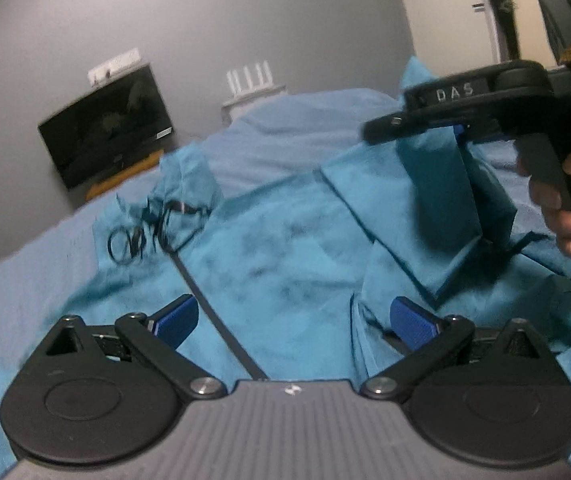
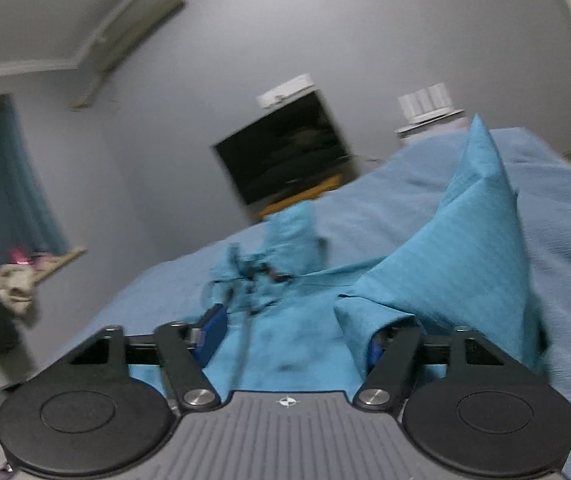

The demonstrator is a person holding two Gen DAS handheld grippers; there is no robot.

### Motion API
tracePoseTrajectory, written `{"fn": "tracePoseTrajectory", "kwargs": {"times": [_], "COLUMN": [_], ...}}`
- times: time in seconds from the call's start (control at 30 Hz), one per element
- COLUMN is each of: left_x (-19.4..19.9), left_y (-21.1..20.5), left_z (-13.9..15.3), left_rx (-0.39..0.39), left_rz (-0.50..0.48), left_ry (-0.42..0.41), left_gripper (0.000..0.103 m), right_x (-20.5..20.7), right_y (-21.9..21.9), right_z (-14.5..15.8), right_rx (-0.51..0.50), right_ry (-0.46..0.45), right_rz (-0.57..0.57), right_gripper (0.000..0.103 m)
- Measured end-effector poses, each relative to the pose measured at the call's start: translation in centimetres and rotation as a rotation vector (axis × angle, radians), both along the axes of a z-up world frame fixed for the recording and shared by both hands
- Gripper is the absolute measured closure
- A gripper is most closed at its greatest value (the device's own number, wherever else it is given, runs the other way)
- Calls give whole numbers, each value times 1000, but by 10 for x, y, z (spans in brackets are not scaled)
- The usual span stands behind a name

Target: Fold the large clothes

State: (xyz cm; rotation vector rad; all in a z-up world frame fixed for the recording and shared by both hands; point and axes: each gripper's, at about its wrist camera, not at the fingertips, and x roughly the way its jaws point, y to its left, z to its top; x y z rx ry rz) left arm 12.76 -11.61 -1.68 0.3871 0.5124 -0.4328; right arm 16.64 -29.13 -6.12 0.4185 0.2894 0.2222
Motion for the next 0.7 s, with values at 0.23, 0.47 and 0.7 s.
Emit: {"fn": "tracePoseTrajectory", "kwargs": {"times": [0.23, 0.47, 0.7], "left_x": [6, 8, 3], "left_y": [43, 76, 81], "left_z": [9, 9, -6], "left_rx": [-154, -196, -178], "left_rz": [112, 213, 238], "left_ry": [73, 90, 117], "left_gripper": [0, 0, 0], "right_x": [10, -3, -32], "right_y": [17, 59, 25], "right_z": [-14, -15, 5], "right_rx": [-154, -373, -206], "right_ry": [40, -9, -106], "right_rz": [22, 221, 181], "right_gripper": [96, 94, 52]}}
